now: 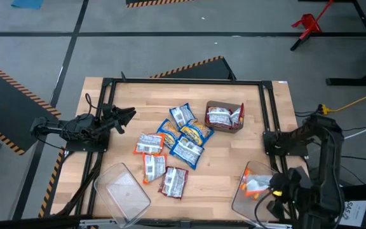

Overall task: Sort Maruchan noodles
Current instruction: Put the orange noodle pack into the right transparent bin

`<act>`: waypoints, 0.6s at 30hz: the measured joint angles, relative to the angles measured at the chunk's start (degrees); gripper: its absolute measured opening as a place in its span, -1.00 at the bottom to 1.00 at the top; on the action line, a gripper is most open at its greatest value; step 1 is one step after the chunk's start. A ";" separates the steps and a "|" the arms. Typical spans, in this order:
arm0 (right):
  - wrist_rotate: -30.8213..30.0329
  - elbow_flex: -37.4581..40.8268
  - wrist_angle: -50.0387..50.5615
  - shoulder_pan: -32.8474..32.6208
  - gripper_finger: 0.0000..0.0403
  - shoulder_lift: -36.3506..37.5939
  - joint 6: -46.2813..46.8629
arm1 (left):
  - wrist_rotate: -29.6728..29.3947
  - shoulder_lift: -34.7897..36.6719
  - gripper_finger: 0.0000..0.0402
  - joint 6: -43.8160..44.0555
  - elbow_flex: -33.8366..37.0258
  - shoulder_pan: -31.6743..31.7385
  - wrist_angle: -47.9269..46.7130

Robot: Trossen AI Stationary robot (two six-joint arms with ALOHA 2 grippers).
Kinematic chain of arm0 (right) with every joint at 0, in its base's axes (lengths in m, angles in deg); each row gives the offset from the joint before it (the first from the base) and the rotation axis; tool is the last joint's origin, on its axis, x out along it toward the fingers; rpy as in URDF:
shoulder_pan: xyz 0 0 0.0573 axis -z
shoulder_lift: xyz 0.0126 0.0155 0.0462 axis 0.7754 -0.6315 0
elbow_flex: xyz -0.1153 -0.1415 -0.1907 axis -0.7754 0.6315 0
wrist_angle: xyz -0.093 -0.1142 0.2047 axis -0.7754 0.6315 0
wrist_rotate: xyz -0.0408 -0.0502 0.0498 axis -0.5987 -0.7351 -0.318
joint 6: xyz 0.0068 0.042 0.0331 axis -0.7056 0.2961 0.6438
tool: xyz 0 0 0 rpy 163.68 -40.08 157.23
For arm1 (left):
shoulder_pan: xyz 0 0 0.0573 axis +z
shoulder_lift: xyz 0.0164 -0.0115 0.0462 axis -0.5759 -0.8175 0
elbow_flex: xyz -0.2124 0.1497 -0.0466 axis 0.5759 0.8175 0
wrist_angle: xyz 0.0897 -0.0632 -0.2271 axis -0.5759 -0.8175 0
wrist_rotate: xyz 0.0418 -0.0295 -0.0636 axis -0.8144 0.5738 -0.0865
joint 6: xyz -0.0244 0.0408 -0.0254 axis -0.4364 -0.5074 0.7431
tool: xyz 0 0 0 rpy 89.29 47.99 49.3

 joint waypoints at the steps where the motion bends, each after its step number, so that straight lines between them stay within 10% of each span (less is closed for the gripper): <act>1: 0.46 1.14 -0.37 -0.03 -1.00 0.05 0.41 | -0.03 -0.02 -0.21 -0.01 -0.01 0.00 0.01; 18: 0.11 8.63 -20.27 0.36 -1.00 0.18 -2.49 | -2.13 -0.02 -0.21 -0.15 0.00 0.01 -1.09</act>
